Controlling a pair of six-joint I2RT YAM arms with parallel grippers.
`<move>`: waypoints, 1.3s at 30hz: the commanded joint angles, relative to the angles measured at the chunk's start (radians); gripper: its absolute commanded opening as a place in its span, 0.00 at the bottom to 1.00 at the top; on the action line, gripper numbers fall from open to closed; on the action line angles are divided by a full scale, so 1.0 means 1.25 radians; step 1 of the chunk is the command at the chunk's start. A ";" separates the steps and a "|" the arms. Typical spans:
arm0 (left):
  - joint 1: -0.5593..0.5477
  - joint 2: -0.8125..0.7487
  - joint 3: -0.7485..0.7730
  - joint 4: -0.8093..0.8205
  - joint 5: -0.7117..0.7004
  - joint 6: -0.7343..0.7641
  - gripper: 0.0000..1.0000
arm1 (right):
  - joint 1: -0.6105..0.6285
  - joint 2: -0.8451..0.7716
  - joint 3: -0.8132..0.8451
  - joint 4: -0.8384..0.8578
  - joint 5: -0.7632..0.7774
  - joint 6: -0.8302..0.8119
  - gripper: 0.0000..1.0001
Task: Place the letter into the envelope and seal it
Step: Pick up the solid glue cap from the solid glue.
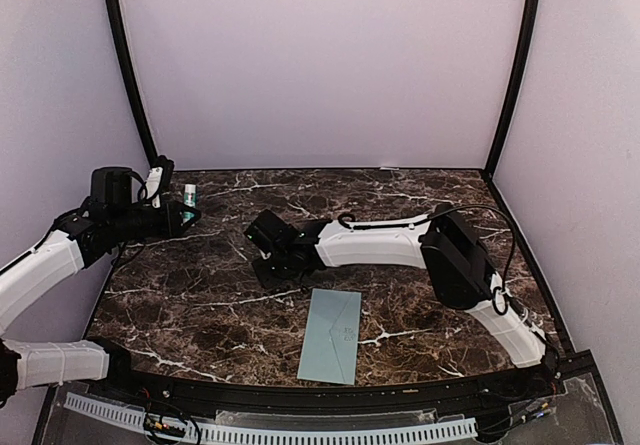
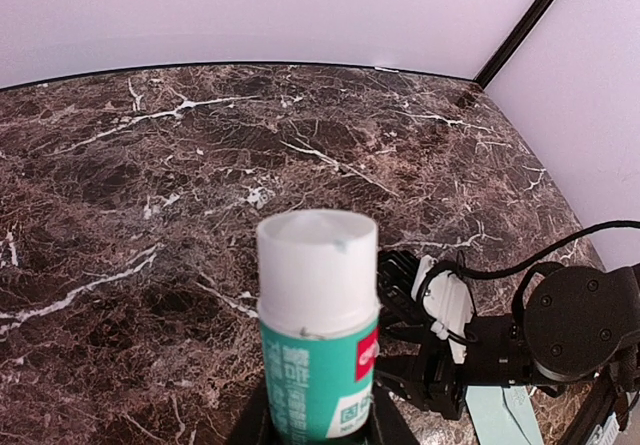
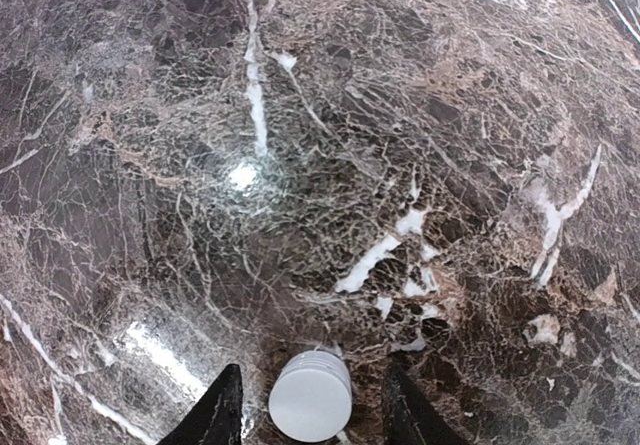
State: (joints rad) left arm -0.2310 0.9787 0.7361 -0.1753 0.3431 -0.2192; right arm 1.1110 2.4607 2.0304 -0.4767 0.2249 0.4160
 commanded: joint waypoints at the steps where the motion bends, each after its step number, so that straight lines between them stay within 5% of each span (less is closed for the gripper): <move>1: 0.005 -0.011 0.001 -0.001 0.005 0.013 0.00 | 0.007 0.021 0.023 0.005 0.017 -0.005 0.42; 13: 0.006 -0.011 -0.001 0.001 0.009 0.013 0.00 | 0.007 0.017 0.013 0.010 0.029 0.007 0.22; 19: 0.006 -0.006 -0.007 0.016 0.051 0.014 0.00 | -0.010 -0.118 -0.134 0.127 -0.010 0.035 0.13; 29: -0.077 -0.017 -0.031 0.100 0.249 0.044 0.00 | -0.149 -0.563 -0.580 0.369 -0.349 0.063 0.13; 39: -0.320 0.118 0.102 0.064 0.276 0.168 0.00 | -0.209 -0.822 -0.750 0.480 -0.656 0.099 0.15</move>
State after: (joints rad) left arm -0.5583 1.0584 0.7815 -0.1135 0.6373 -0.0914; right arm 0.8497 1.4963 1.1454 0.0124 -0.3904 0.5003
